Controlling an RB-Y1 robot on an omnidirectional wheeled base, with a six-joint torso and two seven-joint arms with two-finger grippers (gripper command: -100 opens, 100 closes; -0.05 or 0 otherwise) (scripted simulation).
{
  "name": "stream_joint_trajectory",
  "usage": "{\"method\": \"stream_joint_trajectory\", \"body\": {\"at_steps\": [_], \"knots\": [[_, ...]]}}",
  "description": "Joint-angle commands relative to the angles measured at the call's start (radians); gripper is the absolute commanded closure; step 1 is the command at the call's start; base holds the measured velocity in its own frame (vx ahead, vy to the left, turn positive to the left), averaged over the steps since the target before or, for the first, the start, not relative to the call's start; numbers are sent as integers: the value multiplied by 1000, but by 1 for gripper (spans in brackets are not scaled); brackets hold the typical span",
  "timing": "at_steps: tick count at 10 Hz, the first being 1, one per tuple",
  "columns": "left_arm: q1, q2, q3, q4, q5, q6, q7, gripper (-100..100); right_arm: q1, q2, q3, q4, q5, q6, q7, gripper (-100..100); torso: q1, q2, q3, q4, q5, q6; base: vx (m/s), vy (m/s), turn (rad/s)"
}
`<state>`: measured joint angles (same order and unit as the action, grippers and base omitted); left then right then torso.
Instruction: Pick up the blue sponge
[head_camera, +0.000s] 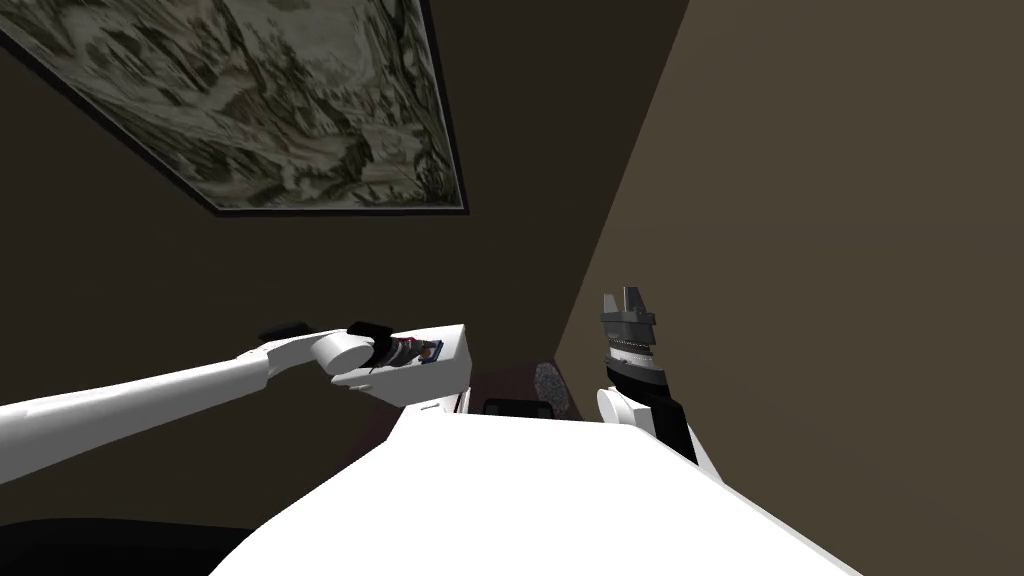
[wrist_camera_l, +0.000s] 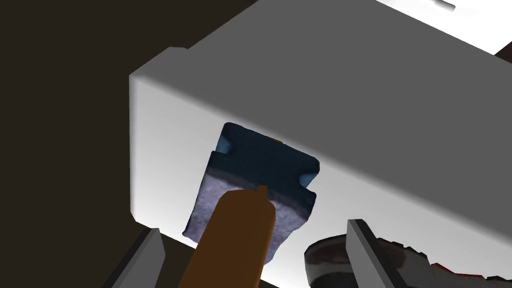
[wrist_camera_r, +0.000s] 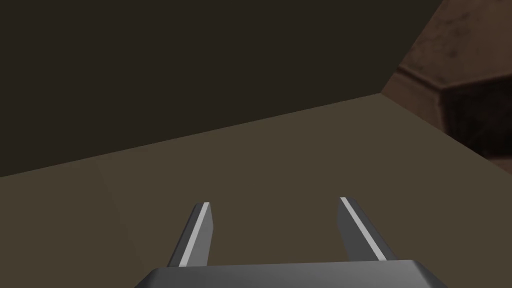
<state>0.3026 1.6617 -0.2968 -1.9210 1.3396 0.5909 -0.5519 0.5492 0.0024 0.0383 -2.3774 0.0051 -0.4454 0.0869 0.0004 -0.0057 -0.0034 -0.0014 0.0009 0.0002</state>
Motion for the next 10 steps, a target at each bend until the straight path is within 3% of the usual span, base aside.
{"method": "stream_joint_trajectory", "body": {"at_steps": [1, 2, 6, 10], "knots": [[2, 50, -17, 24, 50, 33, -13, -100, 0, 0, 0, 0, 0, 0, 0, 0, 0, 0, 0, 0, 0, 0, 70, 36, -244], [2, 62, -17, 24, 53, 33, -13, -100, 0, 0, 0, 0, 0, 0, 0, 0, 2, -2, -2, -1, 1, 0, 54, 29, -151], [18, 177, -65, 75, 179, 96, -59, -100, 0, 0, 0, 0, 0, 0, 0, 0, -1, -4, -2, -1, 1, 0, 61, -7, -243], [39, 225, -108, 93, 254, 137, -86, -100, 0, 0, 0, 0, 0, 0, 0, 0, -1, -4, -3, -1, 1, 1, 38, -33, -149]]}}
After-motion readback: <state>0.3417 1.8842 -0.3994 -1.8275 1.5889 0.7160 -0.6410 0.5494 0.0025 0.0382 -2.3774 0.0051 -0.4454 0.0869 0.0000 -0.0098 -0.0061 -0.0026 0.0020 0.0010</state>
